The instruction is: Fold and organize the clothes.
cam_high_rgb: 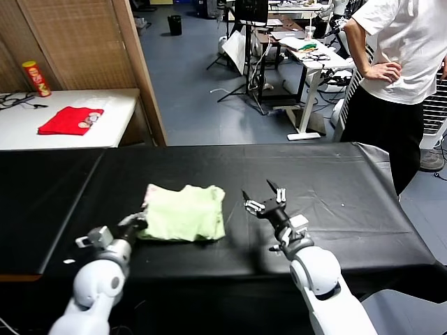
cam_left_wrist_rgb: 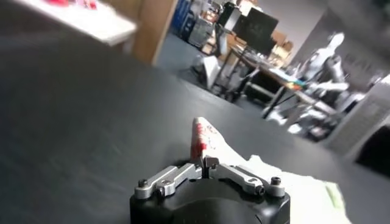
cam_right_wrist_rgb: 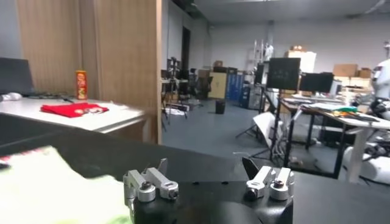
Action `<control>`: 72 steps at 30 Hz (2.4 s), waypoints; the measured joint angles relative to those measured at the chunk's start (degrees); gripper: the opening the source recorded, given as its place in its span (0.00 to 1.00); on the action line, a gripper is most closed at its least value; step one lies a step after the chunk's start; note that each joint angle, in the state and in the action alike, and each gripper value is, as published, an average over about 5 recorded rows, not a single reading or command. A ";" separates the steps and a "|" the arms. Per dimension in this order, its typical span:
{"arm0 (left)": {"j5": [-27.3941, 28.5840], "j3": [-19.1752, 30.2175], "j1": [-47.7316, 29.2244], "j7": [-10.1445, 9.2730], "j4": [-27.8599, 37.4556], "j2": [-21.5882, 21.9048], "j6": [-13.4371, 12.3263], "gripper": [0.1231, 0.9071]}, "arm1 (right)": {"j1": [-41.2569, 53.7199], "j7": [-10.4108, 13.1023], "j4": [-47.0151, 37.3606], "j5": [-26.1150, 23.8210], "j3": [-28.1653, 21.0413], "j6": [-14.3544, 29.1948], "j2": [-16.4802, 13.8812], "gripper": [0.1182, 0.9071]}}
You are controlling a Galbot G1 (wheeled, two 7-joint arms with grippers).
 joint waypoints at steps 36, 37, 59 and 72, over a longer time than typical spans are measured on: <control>14.21 15.38 0.07 -0.84 -10.74 -2.35 0.41 0.07 | -3.73 -1.35 1.35 -0.23 0.34 -1.03 -0.15 0.86; 15.59 16.43 0.23 -0.11 -10.16 -3.69 0.13 0.11 | -3.80 -1.54 1.52 0.33 0.16 -1.44 -0.39 0.86; 21.47 17.49 5.95 4.27 -11.44 -7.54 -3.71 0.86 | 6.07 7.11 -9.64 29.54 -7.63 -12.96 4.07 0.81; 21.74 14.36 10.44 2.33 -12.75 -7.08 -7.71 0.86 | 12.03 1.50 -19.87 21.14 -9.25 -8.84 8.24 0.11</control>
